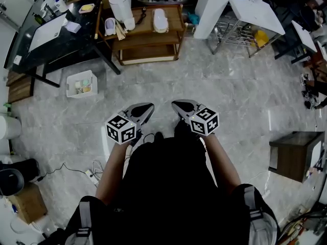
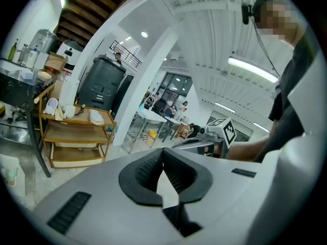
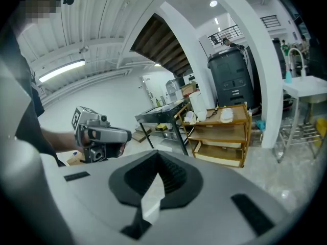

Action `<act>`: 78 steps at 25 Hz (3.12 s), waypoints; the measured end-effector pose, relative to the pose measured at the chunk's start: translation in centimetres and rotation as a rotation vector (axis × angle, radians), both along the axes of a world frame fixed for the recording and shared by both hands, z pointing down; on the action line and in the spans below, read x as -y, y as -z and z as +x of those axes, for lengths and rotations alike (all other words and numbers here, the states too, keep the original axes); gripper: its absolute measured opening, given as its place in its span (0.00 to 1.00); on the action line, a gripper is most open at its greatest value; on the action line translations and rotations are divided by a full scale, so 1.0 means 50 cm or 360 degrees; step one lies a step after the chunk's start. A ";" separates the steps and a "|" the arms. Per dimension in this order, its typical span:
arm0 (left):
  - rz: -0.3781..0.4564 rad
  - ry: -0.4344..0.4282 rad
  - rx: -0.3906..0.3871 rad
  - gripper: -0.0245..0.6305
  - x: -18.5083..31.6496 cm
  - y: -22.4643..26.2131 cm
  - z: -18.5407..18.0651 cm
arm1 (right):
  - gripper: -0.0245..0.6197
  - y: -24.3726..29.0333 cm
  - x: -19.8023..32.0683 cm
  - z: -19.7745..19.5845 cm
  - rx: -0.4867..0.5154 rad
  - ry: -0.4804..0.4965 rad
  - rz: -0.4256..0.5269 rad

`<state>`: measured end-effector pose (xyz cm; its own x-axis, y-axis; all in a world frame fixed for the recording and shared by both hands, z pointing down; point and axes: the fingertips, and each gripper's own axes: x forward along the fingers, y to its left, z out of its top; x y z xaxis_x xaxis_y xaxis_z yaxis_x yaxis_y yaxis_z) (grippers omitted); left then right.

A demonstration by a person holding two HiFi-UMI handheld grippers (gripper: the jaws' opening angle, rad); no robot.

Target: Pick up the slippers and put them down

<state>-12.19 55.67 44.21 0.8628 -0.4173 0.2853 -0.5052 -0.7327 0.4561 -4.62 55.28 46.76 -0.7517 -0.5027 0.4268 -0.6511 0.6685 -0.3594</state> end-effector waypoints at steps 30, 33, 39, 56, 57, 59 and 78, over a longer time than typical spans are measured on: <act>-0.0085 0.0279 0.0023 0.06 0.182 -0.001 0.100 | 0.05 -0.018 0.194 0.113 0.0027 0.0240 -0.0077; -0.0085 0.0317 0.0018 0.06 0.198 0.001 0.114 | 0.05 -0.014 0.210 0.124 0.0026 0.0283 -0.0078; -0.0087 0.0384 0.0012 0.06 0.222 0.001 0.145 | 0.05 -0.016 0.235 0.152 0.0017 0.0363 -0.0084; -0.0054 0.0553 0.0032 0.06 0.281 0.008 0.189 | 0.05 -0.008 0.302 0.195 0.0036 0.0529 -0.0046; -0.0052 0.0561 0.0033 0.06 0.283 0.010 0.193 | 0.05 -0.007 0.305 0.199 0.0038 0.0533 -0.0045; -0.0048 0.0577 0.0033 0.06 0.288 0.014 0.200 | 0.05 -0.003 0.311 0.207 0.0042 0.0542 -0.0040; -0.0053 0.0531 0.0045 0.06 0.292 0.011 0.237 | 0.05 -0.013 0.308 0.238 0.0038 0.0528 -0.0051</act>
